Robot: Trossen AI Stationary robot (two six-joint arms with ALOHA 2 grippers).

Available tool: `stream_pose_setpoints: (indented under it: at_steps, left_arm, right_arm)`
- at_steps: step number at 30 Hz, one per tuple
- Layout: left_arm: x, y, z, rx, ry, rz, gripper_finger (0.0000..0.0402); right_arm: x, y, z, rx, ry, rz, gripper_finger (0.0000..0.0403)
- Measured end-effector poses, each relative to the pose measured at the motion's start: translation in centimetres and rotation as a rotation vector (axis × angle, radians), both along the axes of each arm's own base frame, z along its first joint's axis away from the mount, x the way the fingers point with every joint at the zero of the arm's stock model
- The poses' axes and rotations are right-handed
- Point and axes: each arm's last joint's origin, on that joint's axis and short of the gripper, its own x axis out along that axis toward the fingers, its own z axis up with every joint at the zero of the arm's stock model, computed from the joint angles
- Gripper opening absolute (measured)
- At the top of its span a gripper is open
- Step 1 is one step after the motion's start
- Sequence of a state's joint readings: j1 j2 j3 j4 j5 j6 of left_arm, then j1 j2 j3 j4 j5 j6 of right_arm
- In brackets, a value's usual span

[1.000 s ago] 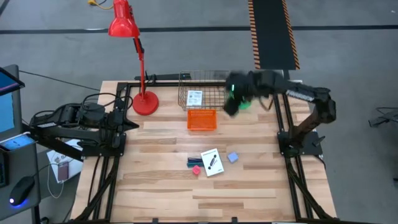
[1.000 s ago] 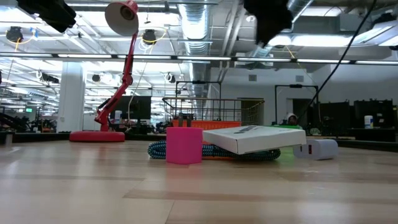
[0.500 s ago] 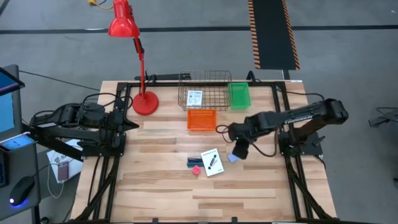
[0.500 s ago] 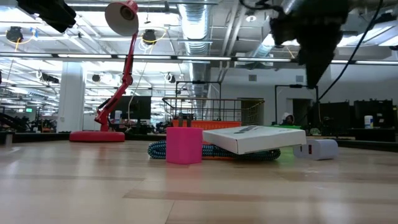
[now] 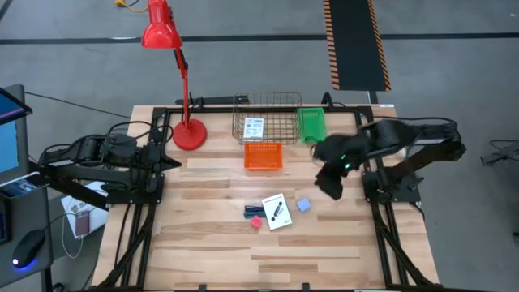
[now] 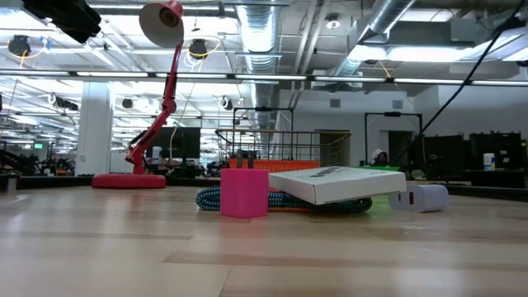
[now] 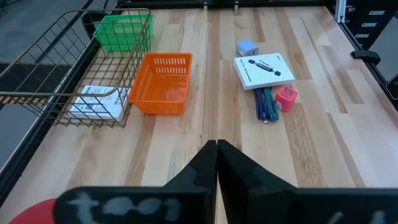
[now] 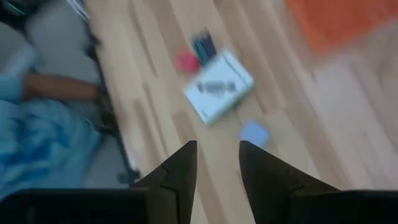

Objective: Pick and place items into bin
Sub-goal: Put the card reader box into the gold wire basket

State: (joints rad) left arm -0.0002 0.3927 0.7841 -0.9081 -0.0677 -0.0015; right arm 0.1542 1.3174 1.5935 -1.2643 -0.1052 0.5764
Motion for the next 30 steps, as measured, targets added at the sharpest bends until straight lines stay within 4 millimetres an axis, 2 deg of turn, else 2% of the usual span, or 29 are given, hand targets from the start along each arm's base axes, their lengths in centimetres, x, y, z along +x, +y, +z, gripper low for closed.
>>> stream_pose_setpoints:
  at_steps: [3,6,13,19,25,30]
  left_arm:
    - [0.0,0.0,0.0,0.003,0.0,-0.002,0.0]
    - [0.0,0.0,0.0,-0.004,-0.001,0.002,0.0]
    - [0.0,0.0,0.0,-0.001,0.0,0.0,0.0]
    - [0.0,0.0,0.0,-0.001,0.0,0.0,0.0]
    - [0.0,0.0,0.0,0.002,0.0,-0.001,0.0]
    - [0.0,0.0,0.0,0.001,0.0,0.0,0.0]
  right_arm:
    - [-0.4,-0.7,2.7,-0.016,-0.108,0.009,0.0113]
    - [-0.6,-1.5,4.4,-0.041,-0.205,0.018,0.0113]
    - [0.2,-3.0,4.9,-0.143,-0.28,0.062,0.0113]
    - [2.5,-3.3,2.9,-0.182,-0.174,0.108,0.0113]
    - [5.7,-3.3,-1.3,-0.169,0.078,0.133,0.0113]
    - [7.7,-3.2,-5.0,-0.178,0.311,0.225,0.0113]
